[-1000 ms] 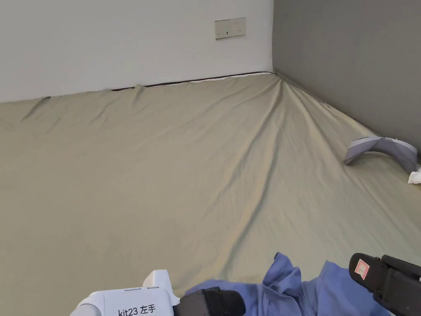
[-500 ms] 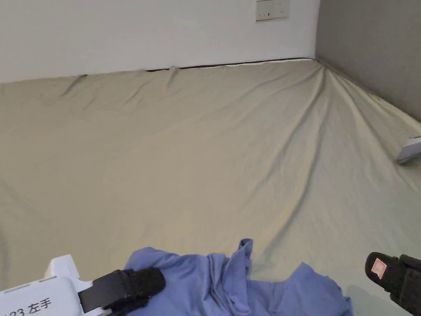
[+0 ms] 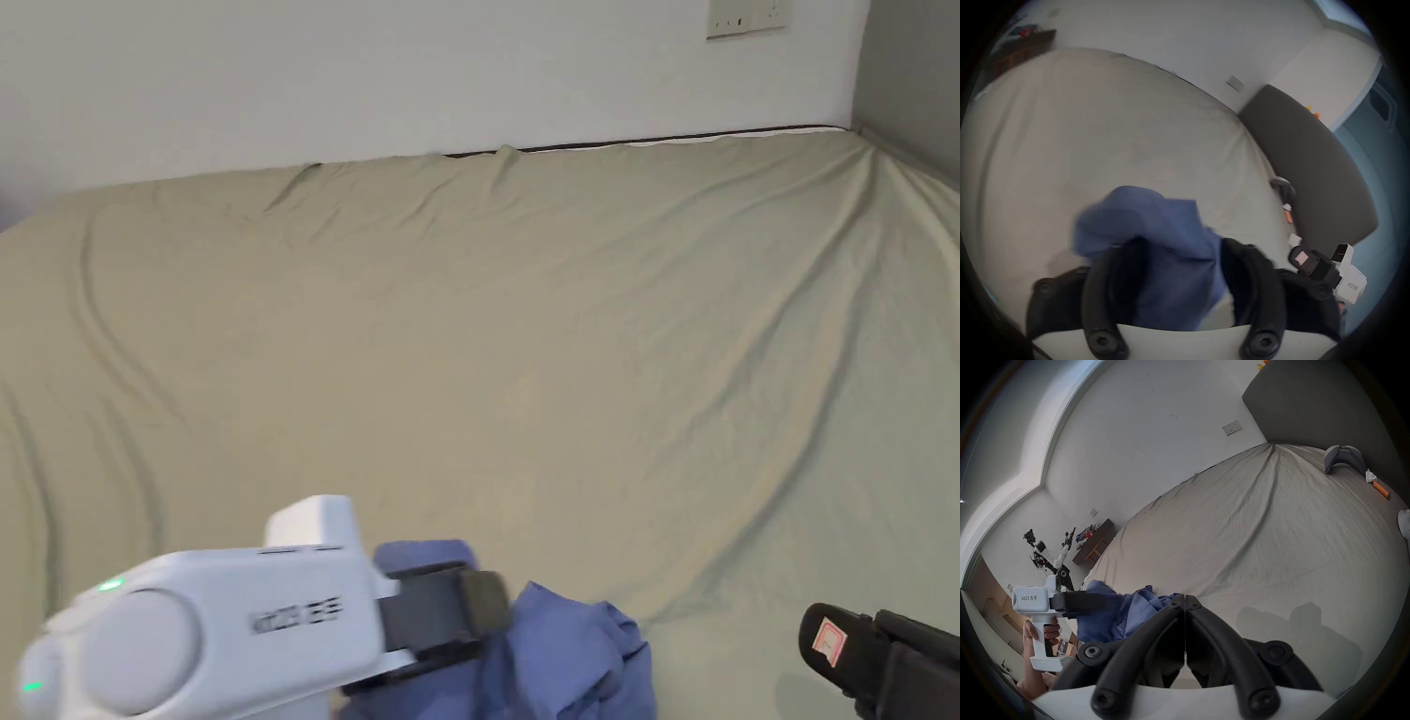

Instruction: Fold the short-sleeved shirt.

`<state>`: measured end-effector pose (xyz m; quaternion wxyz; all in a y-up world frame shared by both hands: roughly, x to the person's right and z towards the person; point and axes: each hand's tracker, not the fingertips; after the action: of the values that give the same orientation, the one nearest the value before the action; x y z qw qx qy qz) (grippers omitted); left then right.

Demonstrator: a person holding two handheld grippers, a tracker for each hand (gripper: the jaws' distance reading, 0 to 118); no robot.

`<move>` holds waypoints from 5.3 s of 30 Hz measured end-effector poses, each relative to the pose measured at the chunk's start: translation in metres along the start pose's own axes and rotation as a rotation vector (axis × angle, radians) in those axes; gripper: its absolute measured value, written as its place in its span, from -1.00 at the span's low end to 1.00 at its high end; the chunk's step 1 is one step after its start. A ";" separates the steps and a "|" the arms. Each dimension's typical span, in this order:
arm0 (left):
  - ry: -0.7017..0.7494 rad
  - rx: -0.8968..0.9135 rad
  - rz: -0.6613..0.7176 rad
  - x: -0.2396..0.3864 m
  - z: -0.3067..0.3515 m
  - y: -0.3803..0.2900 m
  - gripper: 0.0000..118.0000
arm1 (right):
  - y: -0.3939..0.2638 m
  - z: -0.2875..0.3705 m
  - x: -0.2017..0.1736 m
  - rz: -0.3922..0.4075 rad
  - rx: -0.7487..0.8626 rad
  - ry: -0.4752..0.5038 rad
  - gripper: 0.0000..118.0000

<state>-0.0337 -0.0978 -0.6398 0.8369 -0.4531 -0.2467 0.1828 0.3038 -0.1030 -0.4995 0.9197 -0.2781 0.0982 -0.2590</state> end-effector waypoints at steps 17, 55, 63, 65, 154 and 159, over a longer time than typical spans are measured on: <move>-0.175 0.152 0.012 -0.004 0.028 0.000 0.42 | 0.006 0.021 -0.009 0.038 0.037 -0.021 -1.00; 0.085 0.210 0.013 -0.044 0.094 -0.061 0.40 | 0.008 -0.064 -0.080 0.260 -0.144 0.115 -1.00; 0.072 0.163 0.168 -0.070 0.084 -0.074 -0.94 | 0.017 -0.143 -0.036 -0.019 -0.403 0.514 -1.00; 0.059 0.160 0.183 -0.077 0.079 -0.070 -0.92 | -0.007 -0.180 -0.003 -0.156 -0.489 0.502 -1.00; 0.193 0.659 -0.421 0.086 0.157 0.025 -0.99 | 0.090 0.065 -0.150 0.652 0.611 -0.506 -1.00; 0.252 0.605 -0.426 0.088 0.154 0.018 -0.99 | 0.082 0.063 -0.125 0.506 0.487 -0.449 -1.00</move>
<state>-0.0531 0.0615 -0.5612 0.9756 -0.1436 -0.1656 0.0124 0.2530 0.0504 -0.4888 0.9918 -0.0691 -0.1039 0.0264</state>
